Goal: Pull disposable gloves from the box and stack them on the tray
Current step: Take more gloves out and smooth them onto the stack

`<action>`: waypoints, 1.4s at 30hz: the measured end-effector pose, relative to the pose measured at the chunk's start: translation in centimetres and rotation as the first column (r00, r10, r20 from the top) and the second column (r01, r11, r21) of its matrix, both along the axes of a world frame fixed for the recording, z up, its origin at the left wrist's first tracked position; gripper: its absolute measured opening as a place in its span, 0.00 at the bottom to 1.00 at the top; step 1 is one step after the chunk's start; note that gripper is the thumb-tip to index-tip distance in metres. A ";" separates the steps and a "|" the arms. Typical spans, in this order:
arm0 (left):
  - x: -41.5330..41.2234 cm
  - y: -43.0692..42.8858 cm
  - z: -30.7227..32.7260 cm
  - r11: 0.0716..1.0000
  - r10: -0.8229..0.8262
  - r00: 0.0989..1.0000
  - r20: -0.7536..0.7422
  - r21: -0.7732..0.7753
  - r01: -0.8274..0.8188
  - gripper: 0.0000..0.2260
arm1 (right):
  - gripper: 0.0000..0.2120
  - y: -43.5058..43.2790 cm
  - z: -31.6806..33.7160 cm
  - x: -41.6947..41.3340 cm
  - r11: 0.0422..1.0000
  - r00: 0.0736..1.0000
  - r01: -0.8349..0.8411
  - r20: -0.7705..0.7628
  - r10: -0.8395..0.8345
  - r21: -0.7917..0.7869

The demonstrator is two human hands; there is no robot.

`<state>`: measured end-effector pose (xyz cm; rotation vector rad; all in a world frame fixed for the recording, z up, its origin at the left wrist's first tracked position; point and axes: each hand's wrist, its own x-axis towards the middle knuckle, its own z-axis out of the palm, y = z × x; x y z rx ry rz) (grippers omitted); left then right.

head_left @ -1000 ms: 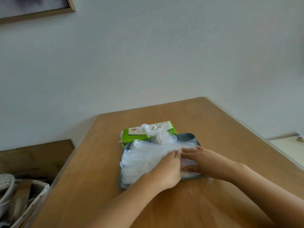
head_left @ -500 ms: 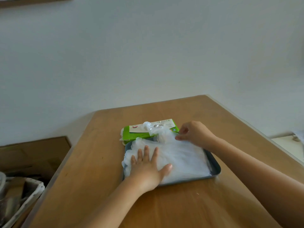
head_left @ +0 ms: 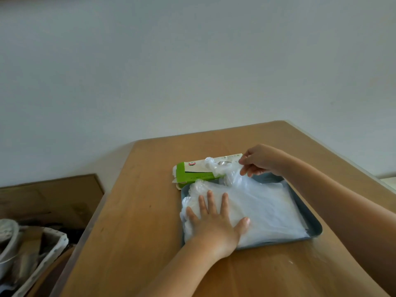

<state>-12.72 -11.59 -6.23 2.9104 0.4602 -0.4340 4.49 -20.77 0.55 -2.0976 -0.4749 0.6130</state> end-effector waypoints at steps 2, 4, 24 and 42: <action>0.0 -0.1 0.0 1.000 0.002 1.000 -0.008 -0.008 -0.002 0.50 | 0.14 -0.1 -0.6 0.2 0.987 0.981 -0.008 -0.189 0.038 0.159; -0.1 -0.1 0.1 1.000 0.006 1.000 -0.011 -0.017 -0.006 0.50 | 0.25 -0.5 -1.5 0.3 0.908 0.940 -0.009 -0.305 0.150 0.418; -2.0 7.2 3.6 0.868 0.163 0.980 0.112 0.456 -0.196 0.35 | 0.34 -6.7 -2.9 -4.2 0.680 0.602 -0.418 0.378 0.704 -0.602; 7.2 9.6 2.5 0.981 0.129 0.966 0.223 -0.172 -0.091 0.25 | 0.08 6.1 -2.5 2.6 0.870 0.499 -0.349 0.716 0.488 -0.350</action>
